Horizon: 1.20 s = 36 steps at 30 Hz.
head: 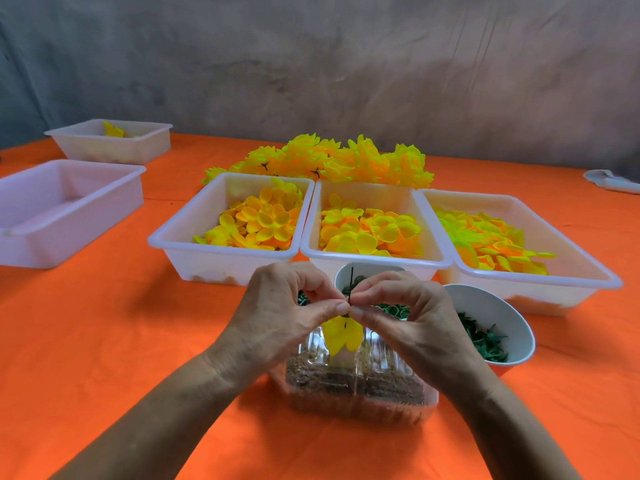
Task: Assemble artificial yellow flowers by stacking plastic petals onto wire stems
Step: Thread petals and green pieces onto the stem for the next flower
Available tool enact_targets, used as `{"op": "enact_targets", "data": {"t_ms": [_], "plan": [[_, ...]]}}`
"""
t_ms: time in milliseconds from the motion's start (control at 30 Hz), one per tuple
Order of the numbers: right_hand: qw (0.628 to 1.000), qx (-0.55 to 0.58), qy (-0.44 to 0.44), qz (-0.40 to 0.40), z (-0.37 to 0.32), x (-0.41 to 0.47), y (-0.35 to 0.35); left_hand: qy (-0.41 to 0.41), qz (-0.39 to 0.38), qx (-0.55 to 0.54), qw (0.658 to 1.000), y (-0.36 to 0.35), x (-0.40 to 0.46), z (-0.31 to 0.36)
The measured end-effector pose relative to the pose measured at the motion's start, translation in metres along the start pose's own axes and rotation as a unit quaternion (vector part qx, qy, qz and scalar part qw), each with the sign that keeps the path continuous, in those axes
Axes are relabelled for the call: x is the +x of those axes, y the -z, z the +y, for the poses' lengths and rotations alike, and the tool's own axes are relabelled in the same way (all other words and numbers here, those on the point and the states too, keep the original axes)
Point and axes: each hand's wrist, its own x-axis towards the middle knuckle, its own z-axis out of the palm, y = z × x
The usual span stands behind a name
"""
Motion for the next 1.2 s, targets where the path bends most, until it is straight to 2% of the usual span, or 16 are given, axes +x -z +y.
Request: {"op": "enact_targets", "data": {"t_ms": [233, 300, 433, 533, 733, 967, 1200], "plan": [[1.000, -0.015, 0.007, 0.000, 0.006, -0.002, -0.003, -0.053, -0.020, 0.030, 0.998, -0.004, 0.001, -0.006], [1.000, 0.007, -0.012, -0.009, 0.005, -0.001, -0.001, -0.045, -0.022, 0.027, 0.998, -0.004, 0.002, -0.006], [0.987, 0.133, -0.088, -0.024, 0.003, 0.000, 0.003, 0.006, -0.013, -0.019, 1.000, -0.003, -0.002, -0.004], [0.985, 0.145, -0.098, -0.011, 0.004, 0.000, 0.003, 0.035, 0.013, -0.062, 0.997, -0.004, -0.003, -0.005], [0.988, 0.120, -0.088, -0.039, 0.005, -0.001, 0.003, -0.001, 0.009, -0.058, 0.998, -0.008, -0.002, -0.010], [0.980, 0.167, -0.097, -0.049, 0.012, 0.001, 0.003, -0.067, 0.010, -0.030, 0.997, -0.013, -0.002, -0.020], [0.988, 0.120, -0.083, -0.051, 0.010, 0.004, 0.005, -0.104, 0.037, -0.040, 0.993, -0.019, -0.005, -0.026]]}}
